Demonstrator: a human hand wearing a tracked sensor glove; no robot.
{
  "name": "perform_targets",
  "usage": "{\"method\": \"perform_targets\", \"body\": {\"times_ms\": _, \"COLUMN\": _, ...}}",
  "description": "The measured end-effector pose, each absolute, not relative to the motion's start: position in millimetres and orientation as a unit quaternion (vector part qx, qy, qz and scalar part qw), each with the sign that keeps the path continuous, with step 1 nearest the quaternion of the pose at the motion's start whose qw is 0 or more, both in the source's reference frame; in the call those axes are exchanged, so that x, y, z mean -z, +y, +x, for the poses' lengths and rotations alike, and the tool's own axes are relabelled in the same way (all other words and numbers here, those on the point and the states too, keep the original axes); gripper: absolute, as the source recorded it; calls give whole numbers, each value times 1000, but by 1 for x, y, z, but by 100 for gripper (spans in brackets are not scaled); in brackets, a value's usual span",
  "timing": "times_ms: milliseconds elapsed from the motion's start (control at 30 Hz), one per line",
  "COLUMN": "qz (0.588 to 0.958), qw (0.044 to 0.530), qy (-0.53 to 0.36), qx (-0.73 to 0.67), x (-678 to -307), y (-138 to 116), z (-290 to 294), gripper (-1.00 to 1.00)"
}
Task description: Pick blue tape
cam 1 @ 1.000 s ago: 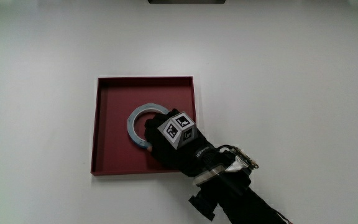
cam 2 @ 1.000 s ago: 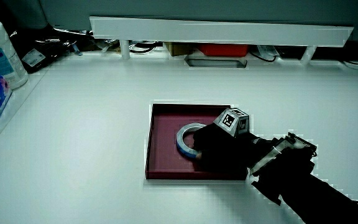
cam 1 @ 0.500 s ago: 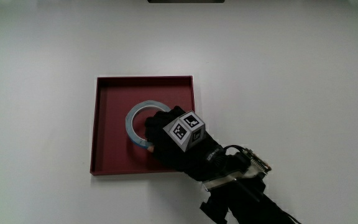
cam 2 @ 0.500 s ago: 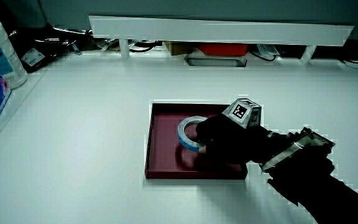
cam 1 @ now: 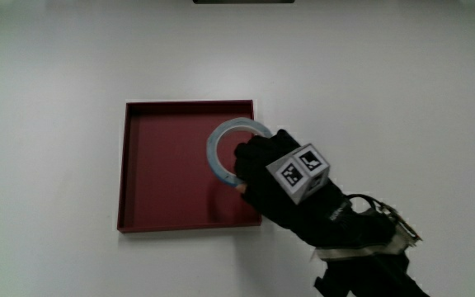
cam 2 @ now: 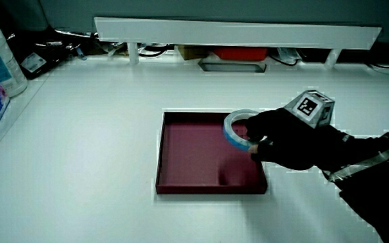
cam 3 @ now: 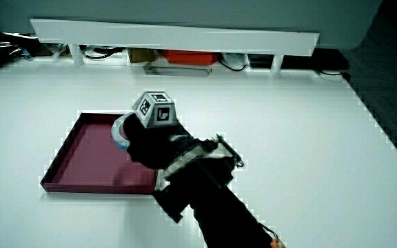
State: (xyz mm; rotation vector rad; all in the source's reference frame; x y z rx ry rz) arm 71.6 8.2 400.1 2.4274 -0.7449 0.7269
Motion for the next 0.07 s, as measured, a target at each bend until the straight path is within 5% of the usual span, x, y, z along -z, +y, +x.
{"method": "perform_targets", "body": {"times_ms": 67, "qz": 889, "qw": 245, "qy": -266, "qx": -280, "x": -395, "y": 7, "z": 83, "gripper": 100}}
